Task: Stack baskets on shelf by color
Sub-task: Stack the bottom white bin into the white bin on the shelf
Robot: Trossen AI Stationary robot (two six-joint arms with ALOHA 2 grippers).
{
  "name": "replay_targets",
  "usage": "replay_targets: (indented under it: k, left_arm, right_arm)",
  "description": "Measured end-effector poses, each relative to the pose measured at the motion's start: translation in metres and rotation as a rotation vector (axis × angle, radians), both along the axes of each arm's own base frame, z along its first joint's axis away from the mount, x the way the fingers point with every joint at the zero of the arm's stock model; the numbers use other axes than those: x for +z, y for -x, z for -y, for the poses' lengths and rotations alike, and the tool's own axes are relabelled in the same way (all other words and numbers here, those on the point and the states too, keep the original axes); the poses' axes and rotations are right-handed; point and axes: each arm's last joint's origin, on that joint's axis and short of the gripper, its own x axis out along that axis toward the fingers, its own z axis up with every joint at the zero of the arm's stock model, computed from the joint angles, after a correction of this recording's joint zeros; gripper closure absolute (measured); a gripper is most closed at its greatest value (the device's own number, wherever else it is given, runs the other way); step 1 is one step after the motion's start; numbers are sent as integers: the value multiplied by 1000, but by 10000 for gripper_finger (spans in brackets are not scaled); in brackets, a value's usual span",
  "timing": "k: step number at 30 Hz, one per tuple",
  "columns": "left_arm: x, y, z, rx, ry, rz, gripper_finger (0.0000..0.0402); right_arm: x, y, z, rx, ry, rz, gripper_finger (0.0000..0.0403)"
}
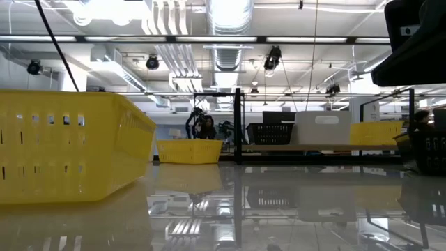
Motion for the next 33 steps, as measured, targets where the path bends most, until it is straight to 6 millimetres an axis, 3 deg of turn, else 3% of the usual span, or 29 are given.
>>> replay_targets:
  k: [3, 5, 11, 16, 20, 22, 27, 33]
  left_arm:
    - [7, -1, 4, -52, 47, -8, 357]
    - [18, -3, 6, -105, 87, 5, 388]
    - [89, -12, 16, -367, 257, 183, 400]
    - [150, -9, 3, -311, 346, 245, 401]
    - [182, -6, -15, -275, 353, 242, 401]
    - [192, -8, -25, -276, 344, 246, 402]
    - [194, -26, -57, -374, 262, 234, 401]
    - [197, -68, -107, -599, 135, 328, 402]
  right_arm:
    - [0, 0, 0, -1, -3, 1, 394]
    - [1, 0, 0, 0, -5, 3, 394]
    - [11, 3, 0, 7, -25, 21, 394]
    - [21, 10, -2, 28, -38, 32, 394]
    - [27, 19, -4, 45, -47, 23, 394]
    - [28, 23, -5, 46, -58, 12, 394]
    - [27, 36, -6, 45, -67, -27, 394]
    - [22, 46, -6, 8, -66, -43, 394]
